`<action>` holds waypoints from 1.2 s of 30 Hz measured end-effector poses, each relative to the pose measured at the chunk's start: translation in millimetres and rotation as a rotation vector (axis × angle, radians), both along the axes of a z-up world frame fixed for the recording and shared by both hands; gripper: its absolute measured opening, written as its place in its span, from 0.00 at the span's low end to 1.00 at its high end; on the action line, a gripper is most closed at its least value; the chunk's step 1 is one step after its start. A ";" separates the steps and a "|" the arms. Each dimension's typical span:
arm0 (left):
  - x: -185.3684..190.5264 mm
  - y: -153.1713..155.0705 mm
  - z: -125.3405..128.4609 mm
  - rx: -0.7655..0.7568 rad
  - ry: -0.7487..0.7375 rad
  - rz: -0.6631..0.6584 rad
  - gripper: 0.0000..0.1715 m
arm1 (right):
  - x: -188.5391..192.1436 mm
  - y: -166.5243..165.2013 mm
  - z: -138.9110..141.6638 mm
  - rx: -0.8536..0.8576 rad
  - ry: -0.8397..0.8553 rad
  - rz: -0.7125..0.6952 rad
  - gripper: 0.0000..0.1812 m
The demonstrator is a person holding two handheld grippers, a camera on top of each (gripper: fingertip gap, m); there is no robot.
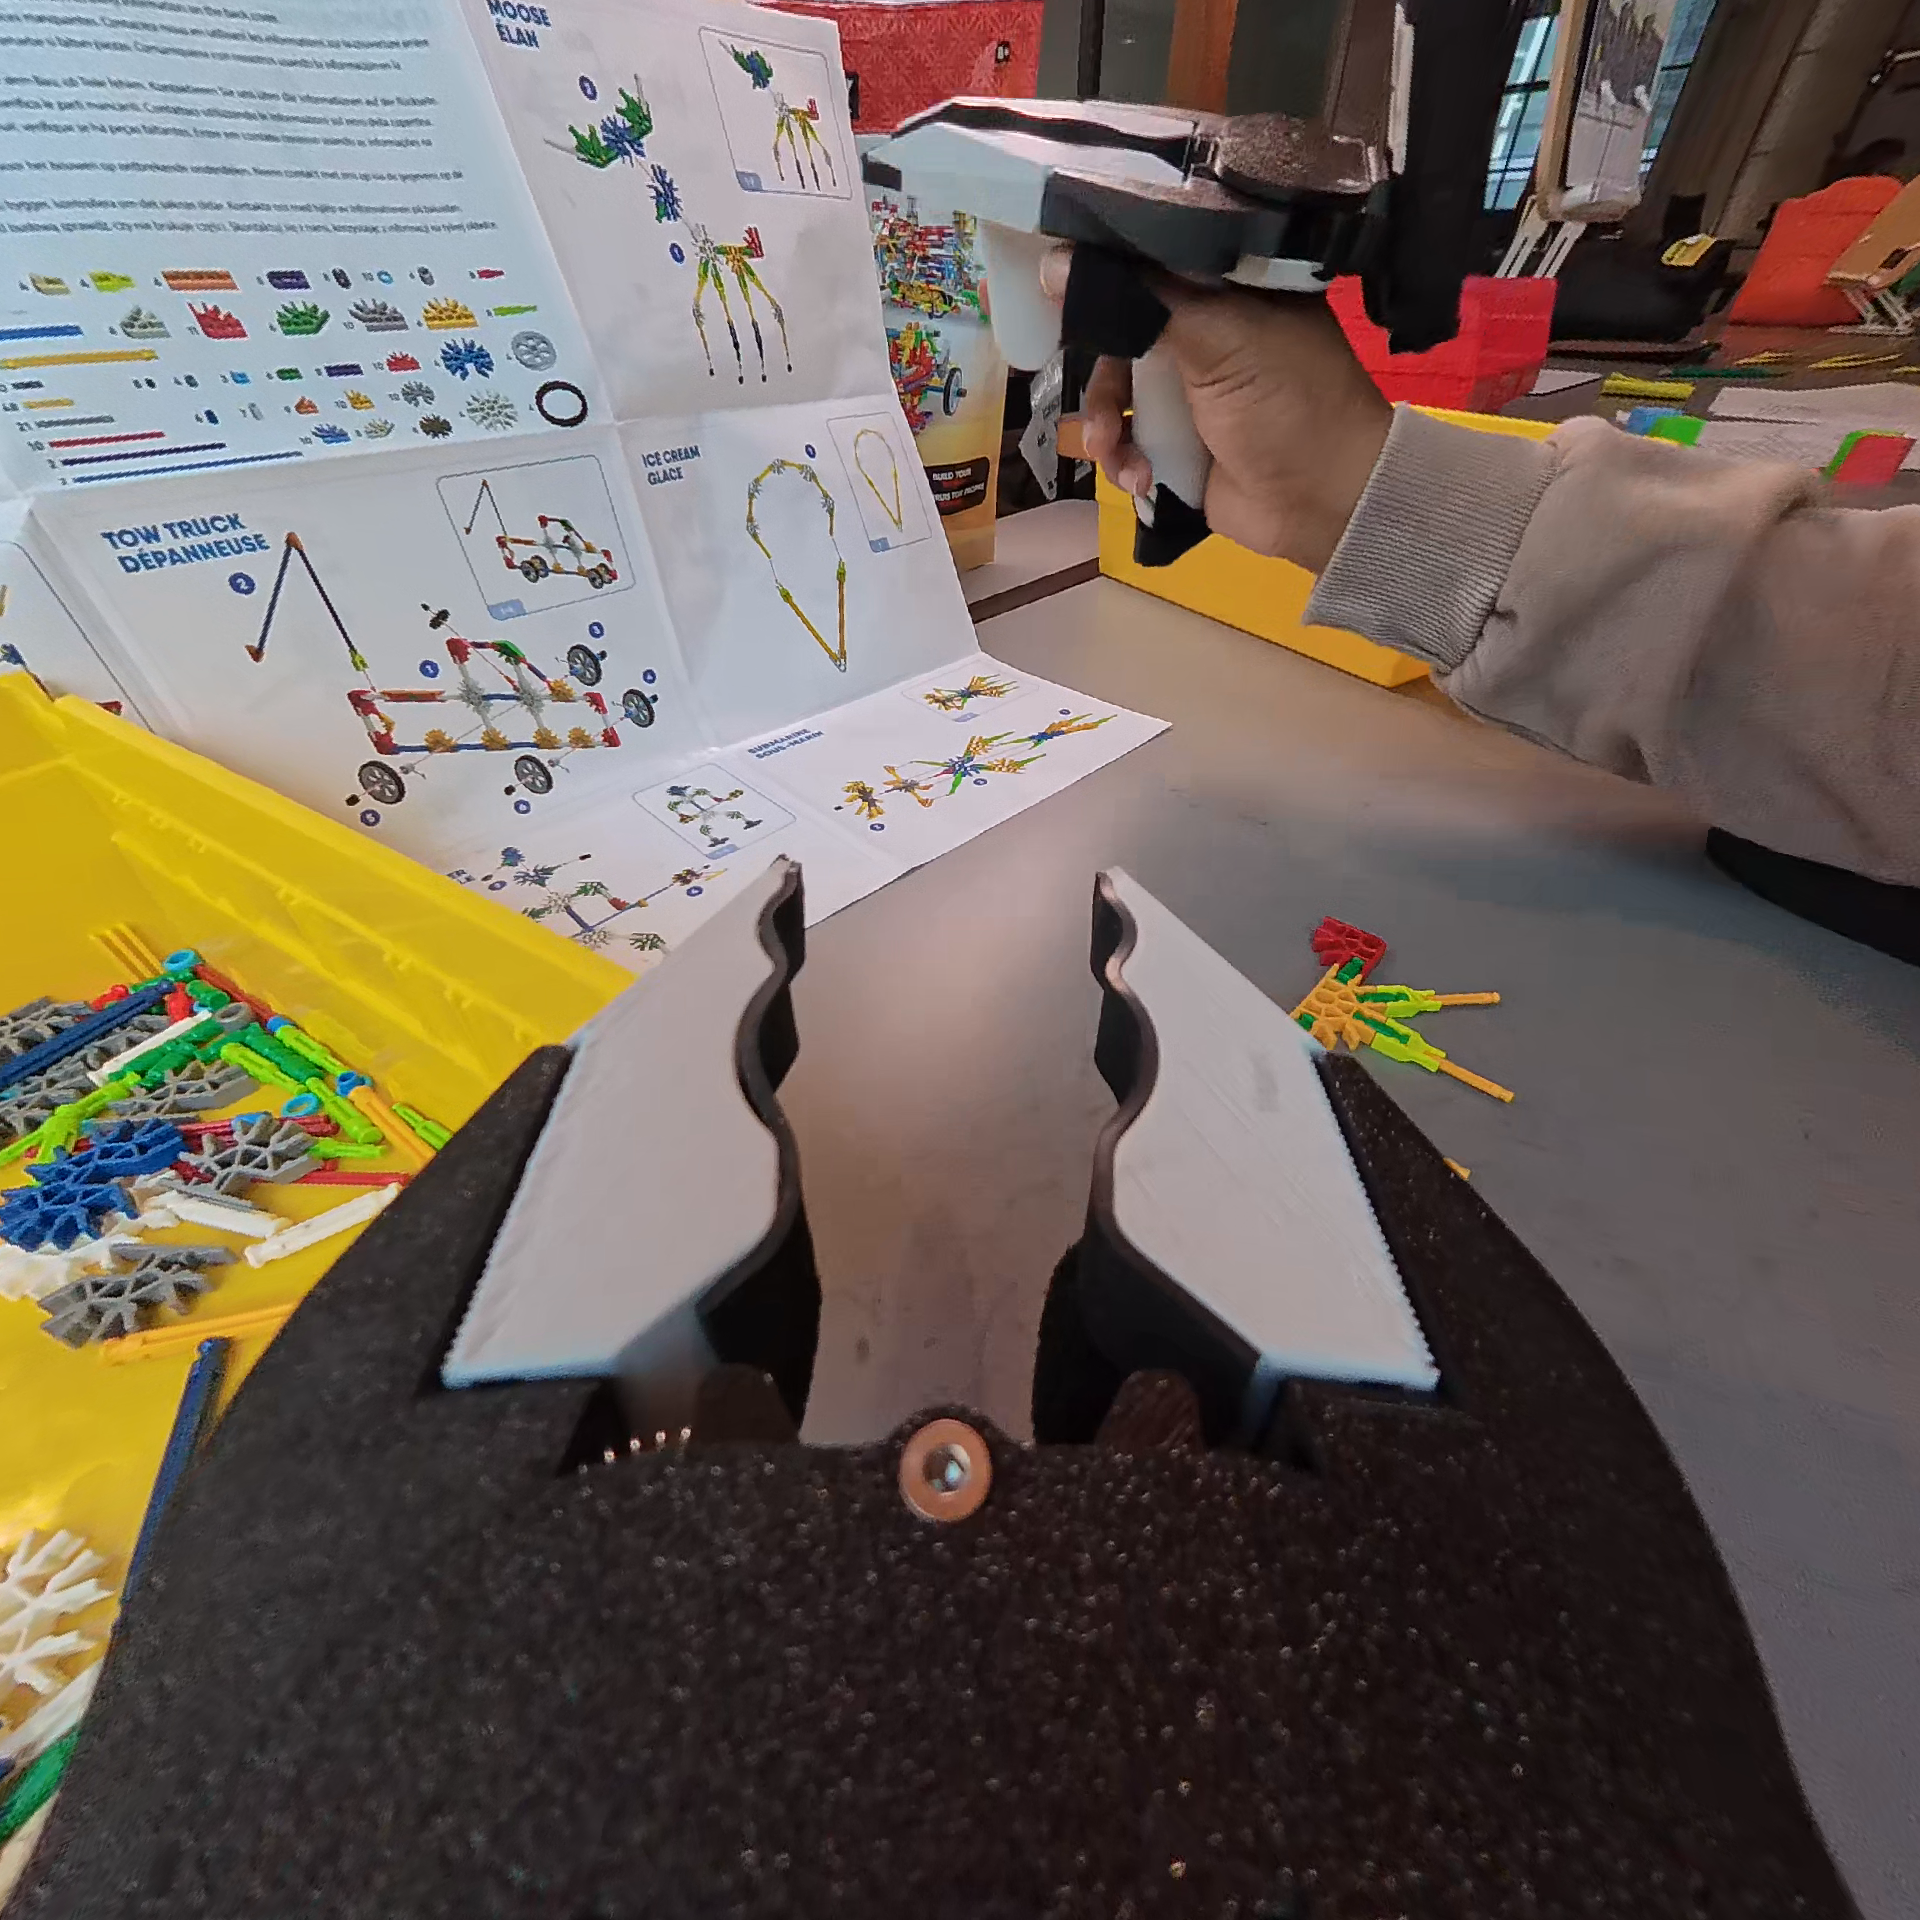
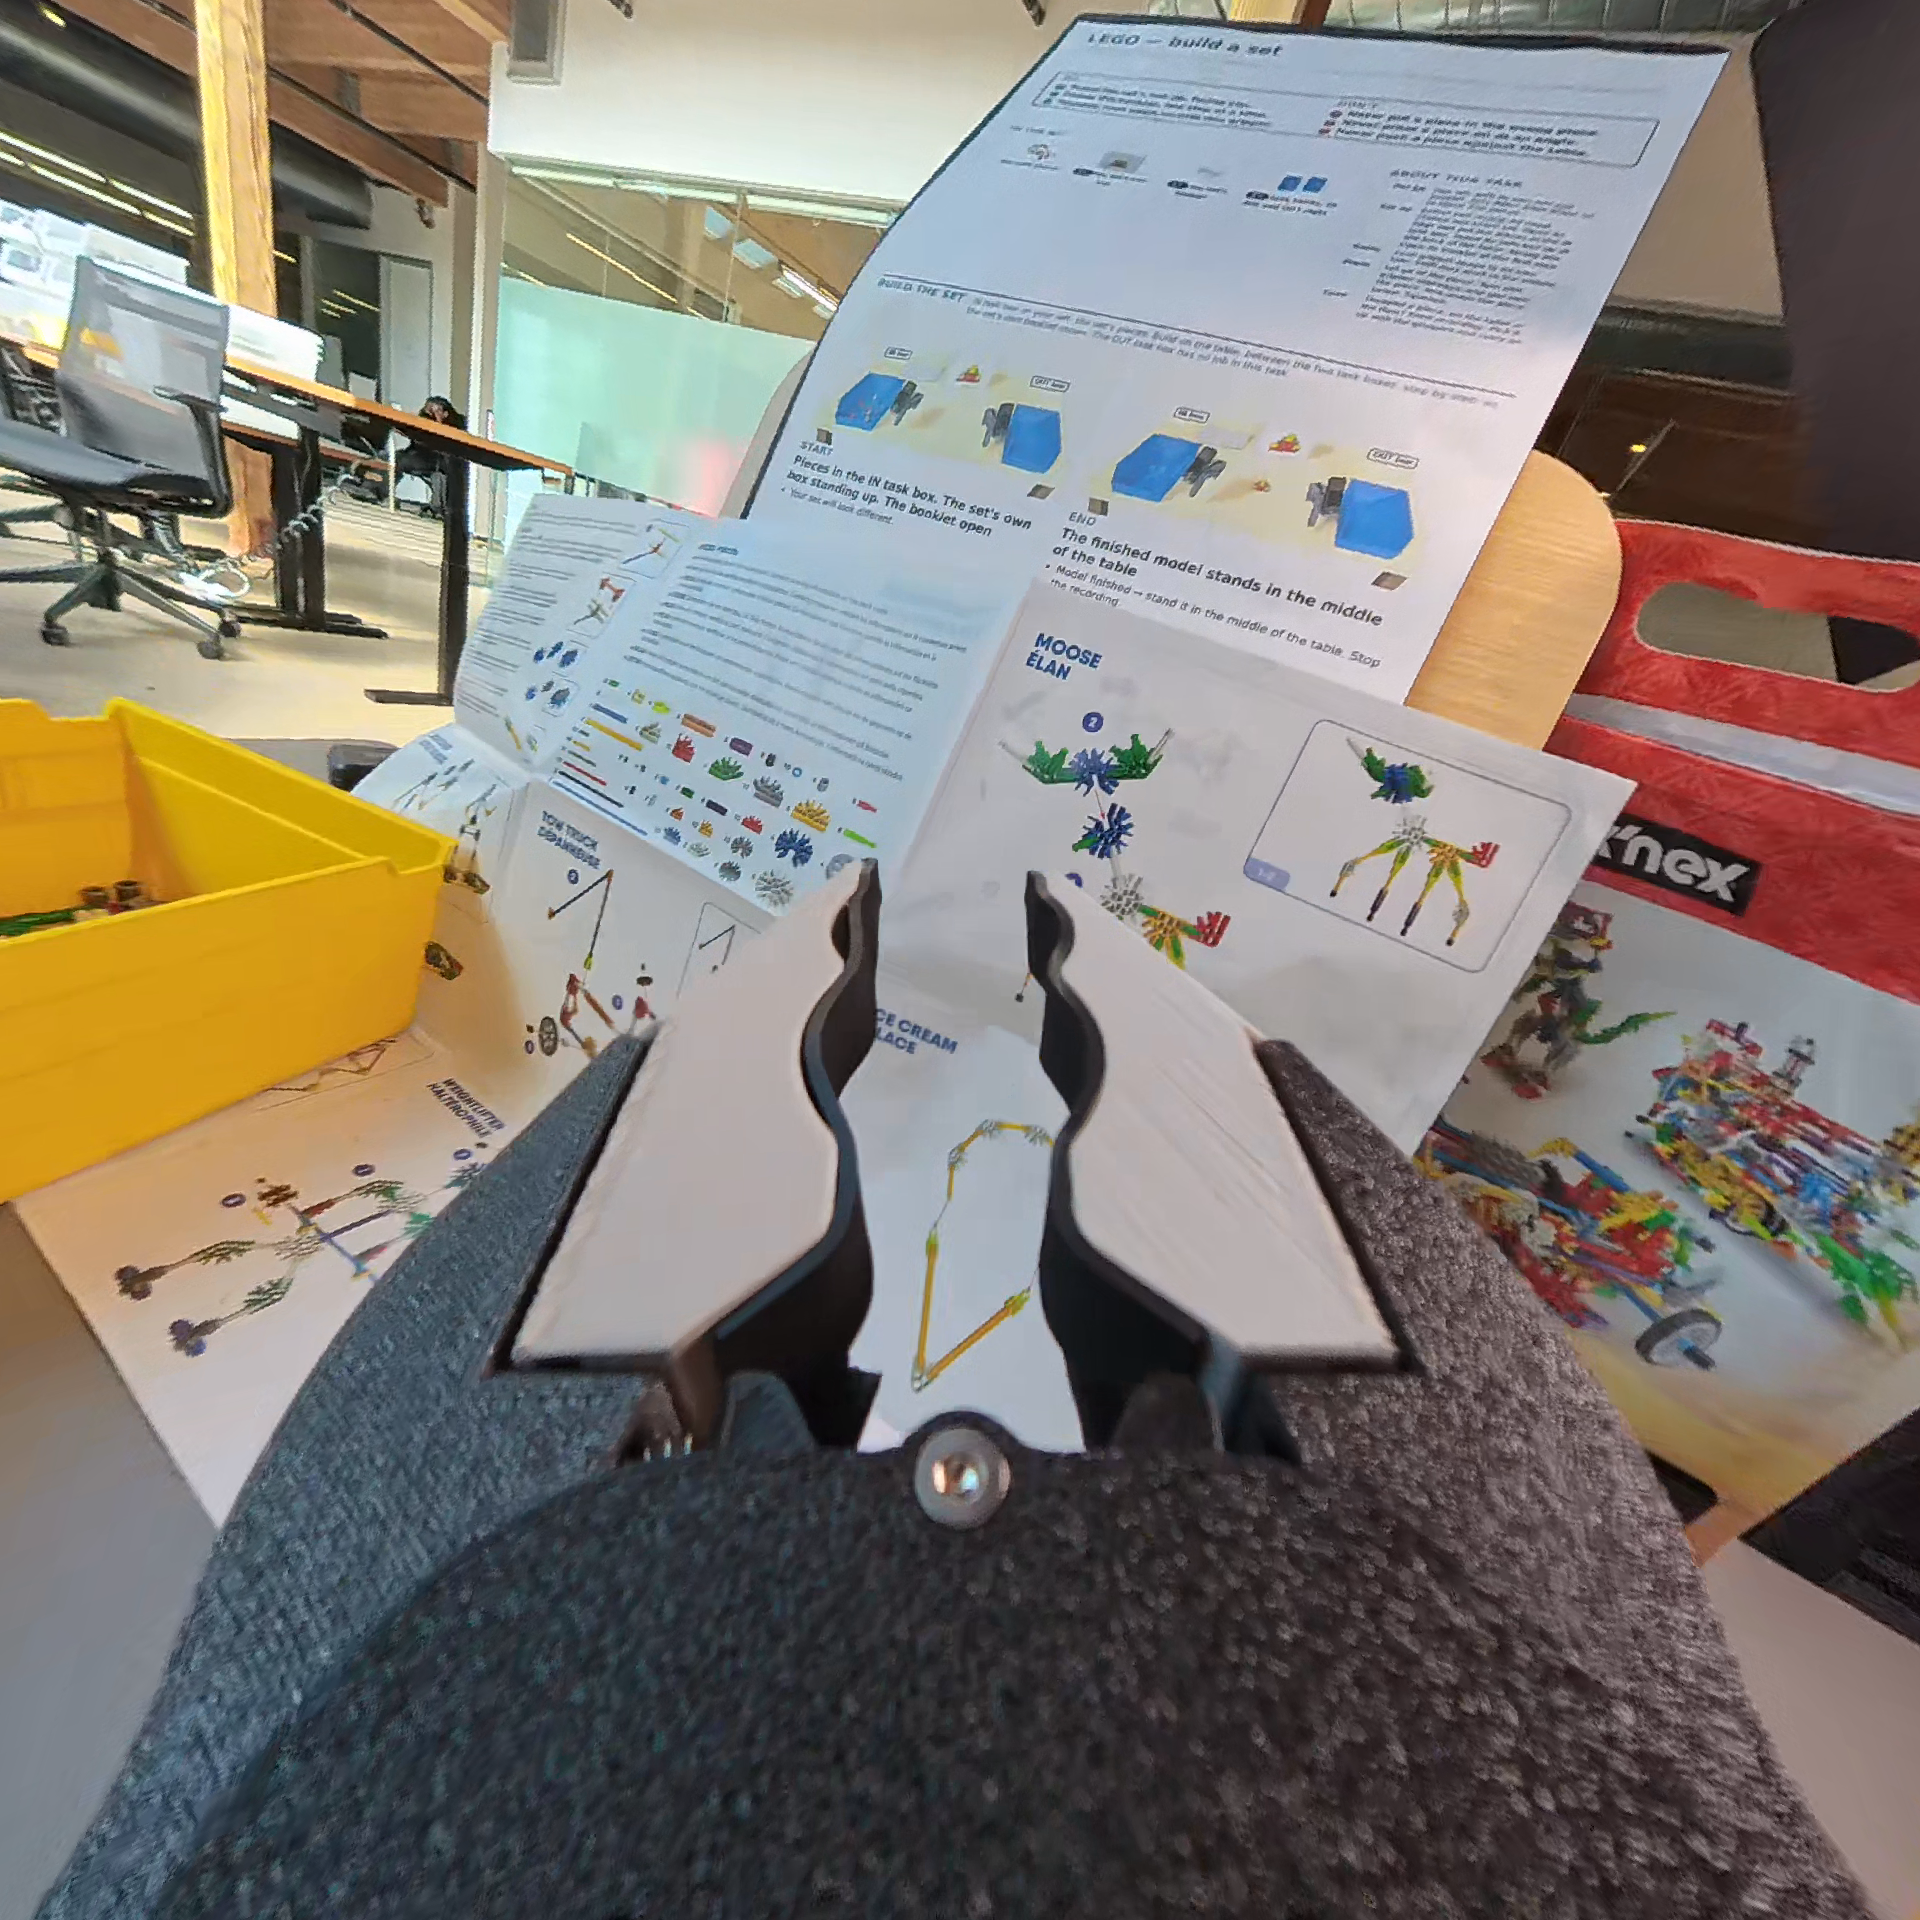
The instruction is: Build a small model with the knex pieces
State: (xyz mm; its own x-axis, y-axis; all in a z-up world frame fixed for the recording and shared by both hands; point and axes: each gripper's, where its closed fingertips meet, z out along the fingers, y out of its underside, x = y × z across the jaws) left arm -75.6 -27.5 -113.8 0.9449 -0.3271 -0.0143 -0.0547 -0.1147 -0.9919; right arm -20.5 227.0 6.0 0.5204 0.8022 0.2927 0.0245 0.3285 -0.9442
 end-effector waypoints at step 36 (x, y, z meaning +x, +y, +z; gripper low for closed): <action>5.3 4.4 -5.7 0.014 0.060 -0.030 0.29 | -40.6 77.5 -66.4 -0.089 -0.182 -0.027 0.01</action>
